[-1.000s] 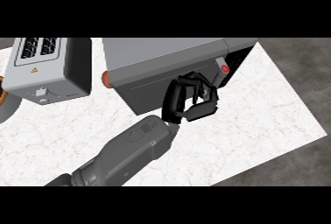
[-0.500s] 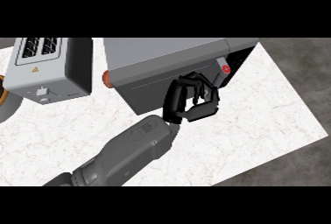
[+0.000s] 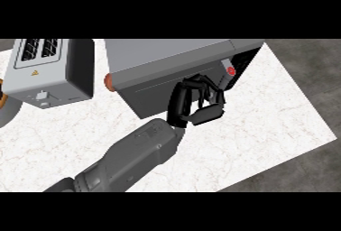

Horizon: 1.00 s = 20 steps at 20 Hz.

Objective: Pick up the milk, place it into the microwave and close the microwave

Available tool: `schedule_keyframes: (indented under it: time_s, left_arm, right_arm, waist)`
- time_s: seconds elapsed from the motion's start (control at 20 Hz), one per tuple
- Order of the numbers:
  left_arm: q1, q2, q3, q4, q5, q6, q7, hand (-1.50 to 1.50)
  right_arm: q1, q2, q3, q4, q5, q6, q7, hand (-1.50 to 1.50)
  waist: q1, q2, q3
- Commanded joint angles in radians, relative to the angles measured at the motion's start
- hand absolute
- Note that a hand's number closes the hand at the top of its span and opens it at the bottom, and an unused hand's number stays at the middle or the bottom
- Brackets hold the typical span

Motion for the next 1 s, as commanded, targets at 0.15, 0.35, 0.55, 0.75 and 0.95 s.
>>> schedule_keyframes:
  time_s: [0.15, 0.35, 0.55, 0.75, 0.95]
  left_arm:
    - [-0.071, 0.0, 0.033, 0.103, 0.039, -0.024, 0.029, 1.5]
    - [-0.089, 0.0, -0.018, 0.116, 0.013, -0.036, 0.022, 1.5]
    - [-0.101, 0.0, -0.044, 0.161, 0.009, 0.002, 0.06, 1.5]
    - [-0.087, 0.0, -0.04, 0.183, 0.037, 0.043, 0.089, 1.5]
    - [-0.082, 0.0, -0.044, 0.208, 0.06, 0.076, 0.113, 1.5]
  right_arm:
    - [-0.007, -0.024, -0.007, -0.002, -0.028, 0.018, 0.015, -1.5]
    - [-0.02, -0.031, -0.009, -0.003, -0.056, 0.031, 0.016, -1.5]
    - [-0.026, -0.035, -0.007, 0.006, -0.085, 0.055, 0.014, -1.5]
    - [-0.037, -0.046, -0.001, -0.007, -0.109, 0.072, 0.02, -1.5]
    - [-0.021, -0.057, -0.017, -0.009, -0.135, 0.082, 0.026, -1.5]
  waist:
    - [-0.014, 0.017, -0.002]
    - [-0.022, 0.017, 0.001]
    - [-0.011, 0.014, 0.005]
    - [0.008, 0.013, 0.002]
    - [0.025, 0.001, 0.002]
